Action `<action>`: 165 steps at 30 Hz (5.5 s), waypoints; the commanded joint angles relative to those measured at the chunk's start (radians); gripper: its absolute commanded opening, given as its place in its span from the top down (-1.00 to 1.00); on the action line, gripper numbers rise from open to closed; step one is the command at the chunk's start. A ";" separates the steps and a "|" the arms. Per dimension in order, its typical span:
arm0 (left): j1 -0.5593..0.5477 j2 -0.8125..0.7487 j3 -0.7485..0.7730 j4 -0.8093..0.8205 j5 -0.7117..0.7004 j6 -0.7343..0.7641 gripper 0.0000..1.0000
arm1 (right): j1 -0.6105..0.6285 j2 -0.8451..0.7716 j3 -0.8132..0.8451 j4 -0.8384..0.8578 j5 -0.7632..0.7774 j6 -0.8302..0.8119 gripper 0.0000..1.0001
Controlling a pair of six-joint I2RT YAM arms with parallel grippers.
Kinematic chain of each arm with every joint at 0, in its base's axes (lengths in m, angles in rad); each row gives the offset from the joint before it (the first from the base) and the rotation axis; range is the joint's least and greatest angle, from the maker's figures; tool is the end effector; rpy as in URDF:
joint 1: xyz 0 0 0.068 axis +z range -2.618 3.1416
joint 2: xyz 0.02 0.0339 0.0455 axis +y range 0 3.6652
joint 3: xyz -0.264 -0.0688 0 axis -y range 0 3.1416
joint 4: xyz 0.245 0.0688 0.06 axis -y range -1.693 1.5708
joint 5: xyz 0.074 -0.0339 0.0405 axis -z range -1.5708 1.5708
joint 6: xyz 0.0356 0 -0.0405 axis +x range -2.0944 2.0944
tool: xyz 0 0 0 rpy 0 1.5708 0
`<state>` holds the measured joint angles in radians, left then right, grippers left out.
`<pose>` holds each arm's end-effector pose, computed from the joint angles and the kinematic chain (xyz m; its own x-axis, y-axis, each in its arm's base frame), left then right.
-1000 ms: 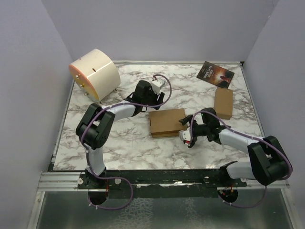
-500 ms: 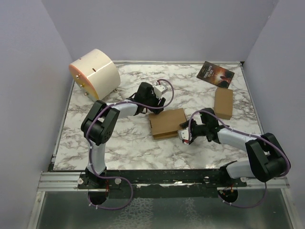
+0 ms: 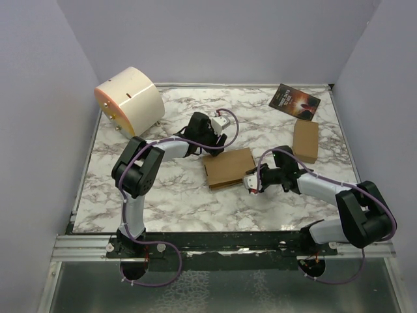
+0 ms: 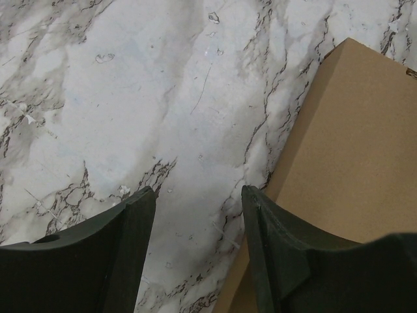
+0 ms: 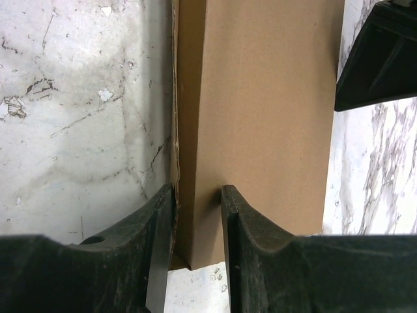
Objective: Fold the paper box
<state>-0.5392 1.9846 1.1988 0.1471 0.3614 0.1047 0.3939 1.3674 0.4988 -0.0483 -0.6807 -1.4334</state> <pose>0.3607 -0.2305 0.1603 -0.4331 0.3731 -0.8205 0.7734 0.6213 -0.1257 0.2062 0.1099 0.1431 0.5452 -0.6070 -0.5781 -0.8153 -0.2236 -0.5341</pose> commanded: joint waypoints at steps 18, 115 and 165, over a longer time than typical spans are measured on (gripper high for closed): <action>-0.010 0.018 0.047 -0.088 -0.004 -0.136 -0.18 | 0.219 0.017 0.216 -0.297 -0.143 0.139 -0.77; -0.580 -0.749 -0.905 0.368 -0.412 0.526 -0.24 | -0.126 -0.158 -0.011 -0.265 -0.056 -0.020 -0.12; -0.581 -0.620 -0.779 0.172 -0.417 0.531 1.00 | -0.113 -0.149 -0.008 -0.252 -0.063 0.010 0.99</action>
<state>-1.1149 1.3609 0.4080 0.3702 -0.0685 0.6594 0.2752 1.2198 0.4793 -0.2871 -0.7414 -1.4422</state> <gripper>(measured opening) 0.241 0.015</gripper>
